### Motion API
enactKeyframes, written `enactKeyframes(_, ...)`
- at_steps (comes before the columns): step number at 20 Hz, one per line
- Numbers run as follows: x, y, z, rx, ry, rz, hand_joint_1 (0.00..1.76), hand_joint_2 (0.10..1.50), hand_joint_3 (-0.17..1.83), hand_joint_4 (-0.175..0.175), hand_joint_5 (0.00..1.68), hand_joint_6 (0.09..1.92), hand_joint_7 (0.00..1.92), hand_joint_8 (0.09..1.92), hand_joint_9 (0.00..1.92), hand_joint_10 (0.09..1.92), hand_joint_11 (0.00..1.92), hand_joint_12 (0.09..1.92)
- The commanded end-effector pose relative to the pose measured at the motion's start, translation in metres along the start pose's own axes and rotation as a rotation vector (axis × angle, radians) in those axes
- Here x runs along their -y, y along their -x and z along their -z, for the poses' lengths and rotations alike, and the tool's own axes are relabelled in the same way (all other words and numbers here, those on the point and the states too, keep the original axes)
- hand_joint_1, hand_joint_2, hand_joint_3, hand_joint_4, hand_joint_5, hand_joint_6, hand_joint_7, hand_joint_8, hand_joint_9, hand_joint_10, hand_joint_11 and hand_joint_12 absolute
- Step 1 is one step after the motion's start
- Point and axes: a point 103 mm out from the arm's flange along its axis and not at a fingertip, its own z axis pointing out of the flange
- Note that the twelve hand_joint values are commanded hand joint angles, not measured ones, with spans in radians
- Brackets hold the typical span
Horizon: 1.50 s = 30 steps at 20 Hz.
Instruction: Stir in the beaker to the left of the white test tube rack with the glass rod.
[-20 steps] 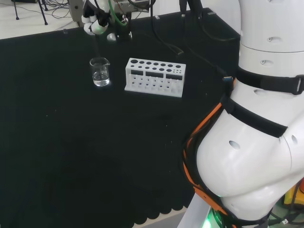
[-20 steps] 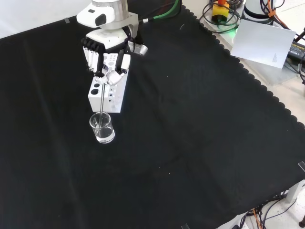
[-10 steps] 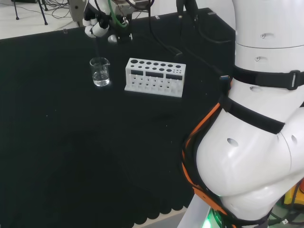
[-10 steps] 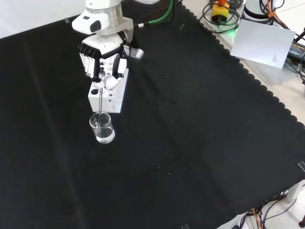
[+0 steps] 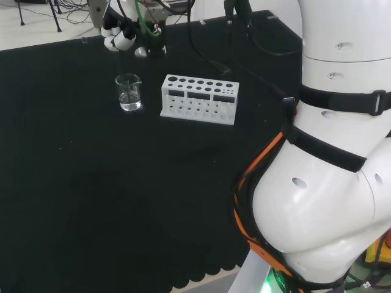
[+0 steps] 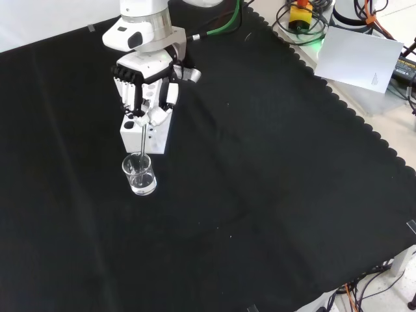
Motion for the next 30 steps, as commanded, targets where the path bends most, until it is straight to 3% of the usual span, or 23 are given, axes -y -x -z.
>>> enactKeyframes(1, 0.007, -0.007, 0.004, 0.001, 0.003, 0.002, 1.32, 0.66, 0.71, -0.175, 1.2, 0.55, 1.25, 1.01, 1.62, 0.77, 1.65, 0.78)
enactKeyframes(11, -0.006, 0.016, 0.01, 0.023, 0.018, -0.023, 1.32, 0.66, 0.71, -0.175, 1.2, 0.55, 1.25, 1.01, 1.61, 0.78, 1.64, 0.78)
enactKeyframes(17, 0.007, 0.028, 0.018, 0.041, 0.018, -0.05, 1.32, 0.66, 0.71, -0.175, 1.2, 0.55, 1.25, 1.01, 1.61, 0.78, 1.64, 0.78)
enactKeyframes(25, 0.031, 0.012, 0.017, 0.054, 0.01, -0.041, 1.32, 0.64, 0.74, -0.175, 1.22, 0.53, 1.26, 1.01, 1.61, 0.79, 1.64, 0.79)
enactKeyframes(30, 0.022, 0.002, 0.01, 0.032, 0.01, -0.047, 1.32, 0.63, 0.75, -0.175, 1.22, 0.53, 1.26, 1.01, 1.61, 0.79, 1.64, 0.79)
